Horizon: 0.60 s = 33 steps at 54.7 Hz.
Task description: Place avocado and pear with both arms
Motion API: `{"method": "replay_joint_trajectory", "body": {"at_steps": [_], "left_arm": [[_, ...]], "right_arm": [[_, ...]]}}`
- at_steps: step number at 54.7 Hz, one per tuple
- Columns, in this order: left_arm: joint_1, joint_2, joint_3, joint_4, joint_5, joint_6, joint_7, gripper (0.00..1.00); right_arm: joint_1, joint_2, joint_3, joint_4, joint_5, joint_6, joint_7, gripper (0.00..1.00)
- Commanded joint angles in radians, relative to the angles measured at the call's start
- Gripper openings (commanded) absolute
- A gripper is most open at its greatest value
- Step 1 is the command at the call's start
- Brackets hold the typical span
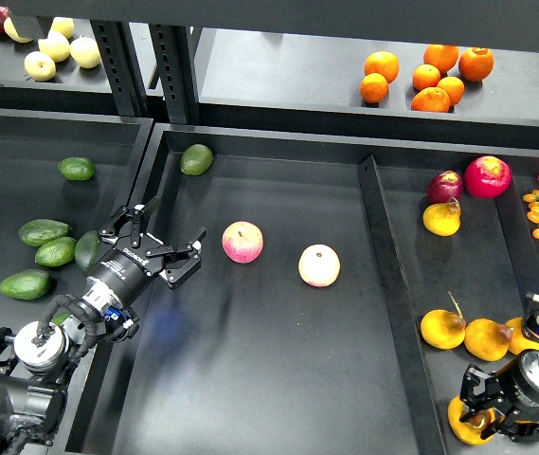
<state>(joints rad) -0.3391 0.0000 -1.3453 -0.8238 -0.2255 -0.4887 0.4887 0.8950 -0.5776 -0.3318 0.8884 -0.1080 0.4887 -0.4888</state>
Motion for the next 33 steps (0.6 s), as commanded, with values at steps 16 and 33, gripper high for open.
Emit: {"method": "replay_joint_trajectory", "body": {"at_steps": [16, 33], "left_arm": [[0.0, 0.0, 0.017, 0.0, 0.002, 0.0, 0.0, 0.99], [-0.001, 0.0, 0.025, 0.0, 0.003, 0.0, 0.0, 0.99]], "right_arm": [[0.03, -0.018, 0.0, 0.026, -0.012, 0.0, 0.0, 0.9], [0.061, -0.11, -0.018, 0.116, -0.002, 0.0, 0.0, 0.99]]}}
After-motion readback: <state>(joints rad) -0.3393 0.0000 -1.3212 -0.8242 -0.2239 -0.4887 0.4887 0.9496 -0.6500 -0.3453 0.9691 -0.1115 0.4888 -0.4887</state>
